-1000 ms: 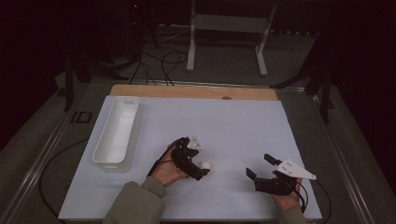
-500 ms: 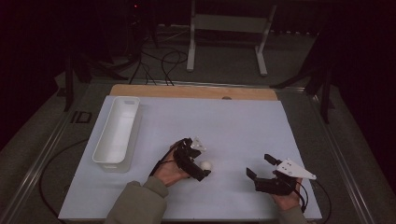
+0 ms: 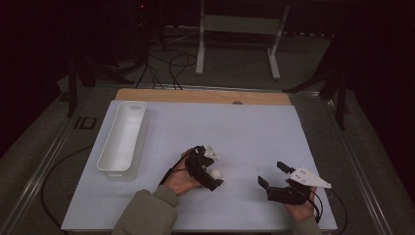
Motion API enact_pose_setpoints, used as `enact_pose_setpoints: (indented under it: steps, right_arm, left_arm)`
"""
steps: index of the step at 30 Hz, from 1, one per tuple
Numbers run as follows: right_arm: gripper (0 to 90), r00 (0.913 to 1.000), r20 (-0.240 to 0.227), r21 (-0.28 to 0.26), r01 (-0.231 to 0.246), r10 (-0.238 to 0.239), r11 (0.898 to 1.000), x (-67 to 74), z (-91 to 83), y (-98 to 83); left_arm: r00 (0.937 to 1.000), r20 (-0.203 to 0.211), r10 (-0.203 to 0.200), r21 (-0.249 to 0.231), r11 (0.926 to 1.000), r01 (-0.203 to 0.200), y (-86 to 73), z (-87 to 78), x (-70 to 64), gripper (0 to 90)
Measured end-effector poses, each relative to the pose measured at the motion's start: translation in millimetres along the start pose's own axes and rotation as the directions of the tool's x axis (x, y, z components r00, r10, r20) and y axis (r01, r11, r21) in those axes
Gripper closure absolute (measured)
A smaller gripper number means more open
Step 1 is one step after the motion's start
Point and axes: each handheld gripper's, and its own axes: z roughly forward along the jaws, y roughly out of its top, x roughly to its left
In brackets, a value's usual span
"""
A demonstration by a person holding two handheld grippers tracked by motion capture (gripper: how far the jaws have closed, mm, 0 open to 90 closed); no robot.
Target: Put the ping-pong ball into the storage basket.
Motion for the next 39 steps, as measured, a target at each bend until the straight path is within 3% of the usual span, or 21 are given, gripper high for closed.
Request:
enact_pose_setpoints:
  steps: [8, 10, 17, 31, 39]
  right_arm:
    - [8.0, 1.0000, 0.003, -0.002, 0.000, 0.000, 1.000, -0.6, -0.4, 0.1]
    - [8.0, 1.0000, 0.003, -0.002, 0.000, 0.000, 1.000, -0.6, -0.4, 0.1]
    - [8.0, 1.0000, 0.004, -0.003, 0.000, 0.000, 1.000, -0.9, -0.7, 0.1]
    - [8.0, 1.0000, 0.006, -0.001, -0.002, 0.002, 1.000, -1.1, -0.8, 0.1]
    - [8.0, 1.0000, 0.006, -0.001, -0.003, 0.003, 1.000, -1.0, -0.7, 0.0]
  left_arm:
    - [0.9998, 0.019, 0.004, 0.035, 0.9994, -0.005, 3.3, 4.9, -2.5, 4.9]
    - [0.9995, 0.028, -0.012, 0.039, 0.9992, 0.011, 3.7, 5.9, -2.8, 7.2]
    - [0.9995, 0.018, -0.026, 0.075, 0.9969, 0.024, 3.7, 9.6, -4.1, 18.8]
    - [0.9993, 0.015, -0.034, 0.081, 0.9962, 0.033, 3.5, 13.0, -4.7, 50.2]
    - [0.9994, 0.011, -0.032, 0.083, 0.9961, 0.031, 3.9, 11.3, -4.4, 51.0]
